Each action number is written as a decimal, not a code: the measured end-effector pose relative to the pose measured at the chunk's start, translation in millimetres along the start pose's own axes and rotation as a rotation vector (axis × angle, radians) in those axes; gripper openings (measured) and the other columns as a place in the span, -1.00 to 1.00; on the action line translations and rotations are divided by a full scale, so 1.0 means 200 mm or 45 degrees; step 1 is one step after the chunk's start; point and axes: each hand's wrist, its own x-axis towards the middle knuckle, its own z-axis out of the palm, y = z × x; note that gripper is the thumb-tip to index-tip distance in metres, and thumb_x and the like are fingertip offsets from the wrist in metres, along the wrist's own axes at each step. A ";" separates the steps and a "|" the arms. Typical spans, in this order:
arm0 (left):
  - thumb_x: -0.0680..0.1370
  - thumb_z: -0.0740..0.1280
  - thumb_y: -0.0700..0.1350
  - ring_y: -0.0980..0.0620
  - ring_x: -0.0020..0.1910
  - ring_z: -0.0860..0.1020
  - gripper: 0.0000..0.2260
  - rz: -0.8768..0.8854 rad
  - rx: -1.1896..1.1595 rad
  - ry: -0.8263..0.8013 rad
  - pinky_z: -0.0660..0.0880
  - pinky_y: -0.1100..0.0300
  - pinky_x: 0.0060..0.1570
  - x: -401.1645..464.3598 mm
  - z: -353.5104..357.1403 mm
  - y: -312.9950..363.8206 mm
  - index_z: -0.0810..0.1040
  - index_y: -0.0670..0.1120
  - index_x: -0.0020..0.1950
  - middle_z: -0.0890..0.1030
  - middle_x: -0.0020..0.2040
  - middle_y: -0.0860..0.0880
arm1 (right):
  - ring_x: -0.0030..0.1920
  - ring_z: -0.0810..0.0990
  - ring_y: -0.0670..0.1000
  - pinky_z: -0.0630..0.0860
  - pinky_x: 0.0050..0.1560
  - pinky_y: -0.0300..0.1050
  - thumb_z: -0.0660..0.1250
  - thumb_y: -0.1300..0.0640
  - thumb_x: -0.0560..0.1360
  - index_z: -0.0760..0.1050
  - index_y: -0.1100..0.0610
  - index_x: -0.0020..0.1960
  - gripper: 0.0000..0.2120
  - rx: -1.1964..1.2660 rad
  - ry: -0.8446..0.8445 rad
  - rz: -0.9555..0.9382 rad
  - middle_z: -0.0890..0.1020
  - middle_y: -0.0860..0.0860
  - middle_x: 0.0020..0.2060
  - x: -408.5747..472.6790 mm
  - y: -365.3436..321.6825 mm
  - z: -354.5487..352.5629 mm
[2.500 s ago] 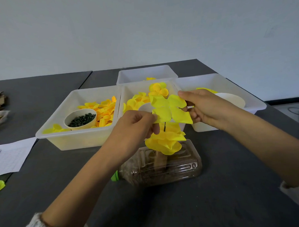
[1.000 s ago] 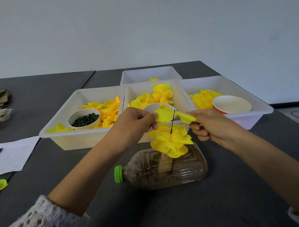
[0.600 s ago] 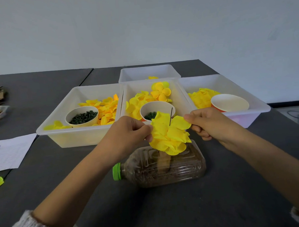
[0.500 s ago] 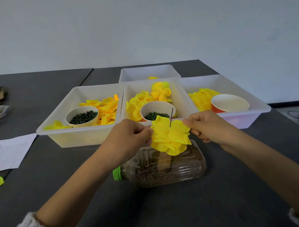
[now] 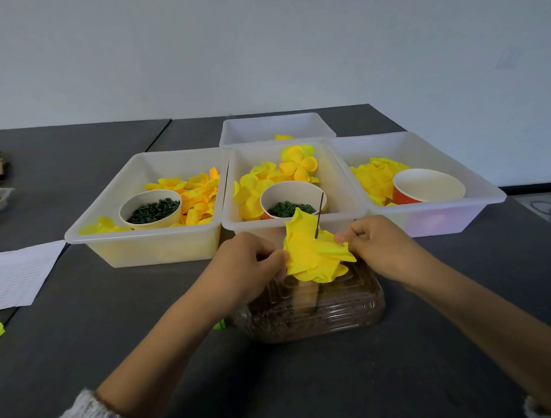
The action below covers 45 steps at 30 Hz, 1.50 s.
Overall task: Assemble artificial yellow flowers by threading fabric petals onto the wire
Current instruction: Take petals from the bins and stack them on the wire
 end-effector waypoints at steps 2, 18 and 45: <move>0.59 0.31 -0.05 0.18 -0.55 0.37 -0.62 -0.003 0.010 0.006 0.26 0.29 -0.45 0.00 0.01 0.00 0.57 0.00 -0.45 0.42 -0.58 0.08 | -0.39 0.41 -0.11 0.33 -0.31 -0.18 0.33 0.04 0.56 0.54 0.16 -0.31 -0.69 -0.013 0.024 -0.011 0.53 0.03 -0.43 -0.01 0.01 0.01; 0.60 0.25 0.02 0.07 0.16 0.46 -0.84 0.597 0.120 0.440 0.39 0.19 0.08 -0.11 -0.07 0.16 0.47 0.07 0.16 0.47 0.10 0.16 | -0.59 0.33 -0.18 0.23 -0.54 -0.44 0.16 0.19 0.62 0.52 0.19 -0.17 -0.75 0.264 0.224 -0.116 0.42 0.01 -0.46 -0.02 0.00 -0.21; 0.62 0.09 0.16 0.12 0.60 -0.09 -0.45 0.683 0.681 -0.027 -0.07 0.08 0.54 -0.11 0.06 -0.02 -0.01 0.25 0.59 -0.04 0.62 0.18 | 0.29 0.42 0.15 0.34 0.30 -0.01 0.25 0.13 0.60 0.47 0.20 0.32 -0.67 -1.039 -0.355 0.465 0.47 0.13 0.31 0.67 0.47 -0.64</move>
